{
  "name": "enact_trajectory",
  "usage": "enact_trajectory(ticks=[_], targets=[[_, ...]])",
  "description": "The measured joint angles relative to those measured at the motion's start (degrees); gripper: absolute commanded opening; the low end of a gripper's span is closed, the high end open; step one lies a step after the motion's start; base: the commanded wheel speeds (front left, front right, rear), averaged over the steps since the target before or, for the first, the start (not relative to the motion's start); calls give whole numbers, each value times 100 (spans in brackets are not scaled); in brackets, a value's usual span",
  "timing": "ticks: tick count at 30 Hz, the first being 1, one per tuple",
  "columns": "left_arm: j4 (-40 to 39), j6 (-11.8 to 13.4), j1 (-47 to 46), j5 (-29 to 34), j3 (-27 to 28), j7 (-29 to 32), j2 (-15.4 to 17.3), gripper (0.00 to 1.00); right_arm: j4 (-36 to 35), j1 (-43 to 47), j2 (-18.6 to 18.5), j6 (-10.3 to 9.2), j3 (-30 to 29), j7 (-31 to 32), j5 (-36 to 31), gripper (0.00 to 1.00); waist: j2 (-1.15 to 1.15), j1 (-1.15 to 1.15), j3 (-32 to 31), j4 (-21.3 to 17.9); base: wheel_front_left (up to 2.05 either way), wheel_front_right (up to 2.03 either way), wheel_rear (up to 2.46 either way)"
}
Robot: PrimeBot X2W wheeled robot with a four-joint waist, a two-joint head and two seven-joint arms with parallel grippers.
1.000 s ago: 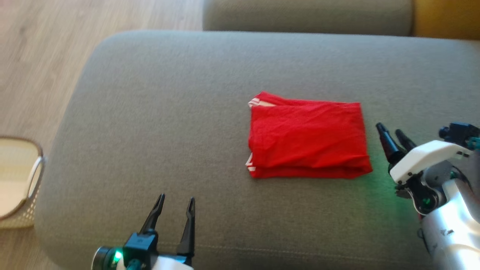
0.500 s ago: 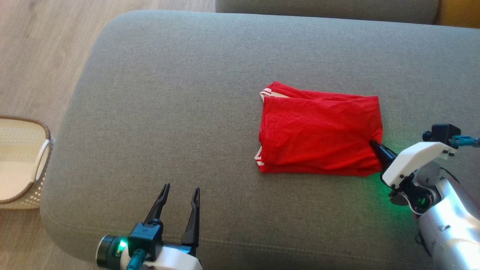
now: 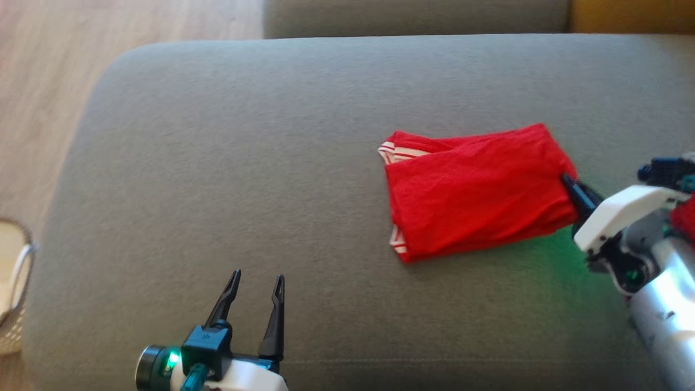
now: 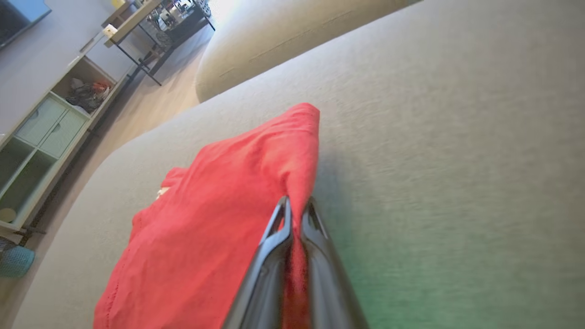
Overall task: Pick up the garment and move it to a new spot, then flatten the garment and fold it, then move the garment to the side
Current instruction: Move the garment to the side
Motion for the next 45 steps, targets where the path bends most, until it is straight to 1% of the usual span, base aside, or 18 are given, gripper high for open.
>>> enact_trajectory(ticks=[9, 13, 19, 21, 24, 25, 27, 28, 32, 34, 36, 39, 43, 45], targets=[[-23, -24, -2, 76, 0, 0, -1, 100, -495, -426, -608, 0, 155, -34, -322, 0, 0, 0, -40, -871, 0, 0, 0], [-23, -29, -7, 94, -7, 0, -1, 100, -726, -564, -847, 0, 104, 54, -532, 0, 0, 0, -26, -1236, 0, 0, 0], [-20, -31, -31, 142, 0, 0, -2, 100, -1069, -587, -1100, 0, -244, 220, -811, 0, 0, 0, 65, -1634, 0, 0, 0], [-19, -31, -37, 149, 2, 0, -2, 100, -1104, -588, -1131, 0, -346, 267, -847, 0, 0, 0, 90, -1680, 0, 0, 0], [-2, -36, -72, 149, 5, 0, -2, 100, -1077, -587, -1201, 0, -647, 281, -1006, 0, 0, 0, 172, -1770, 0, 0, 0], [5, -36, -94, 153, 4, 0, -2, 100, -1022, -587, -1202, 0, -766, 282, -1065, 3, 0, 0, 198, -1786, 0, 0, 0], [24, -44, -160, 183, 1, 0, -2, 100, -743, -587, -1173, 1, -1089, 256, -1225, 47, 0, 0, 236, -1787, 0, 0, 0], [33, -85, -202, 188, -5, 0, -2, 100, -534, -585, -1160, 1, -1273, 223, -1366, 100, 0, 0, 243, -1768, 0, 0, 0], [47, -80, -266, 188, 4, 0, -2, 100, 127, -584, -1079, 0, -1987, -253, -2147, 100, 0, 0, 231, -1661, 0, 0, 0], [83, -78, -254, 185, 15, 0, -2, 100, 224, -580, -968, 1, -2191, -506, -2505, 100, 0, 0, 190, -1611, 0, 0, 0], [83, -70, -243, 145, 52, 0, -2, 100, 178, -553, -792, 1, -2274, -724, -2878, 100, 0, 0, 124, -1572, 0, 0, 0], [31, 35, -187, -162, 105, 0, -3, 100, -229, -341, -394, 1, -2232, -995, -3238, 100, 0, 0, -8, -1508, 0, 0, 0], [-107, 245, -10, -751, 202, 0, -4, 100, -1024, 341, 308, 1, -1919, -1238, -3255, 100, 0, 0, -214, -1405, 0, 0, 0], [-156, 325, 29, -906, 261, 0, -3, 100, -1394, 793, 587, 1, -1780, -1336, -3262, 100, 0, 0, -321, -1338, 0, 0, 0]])
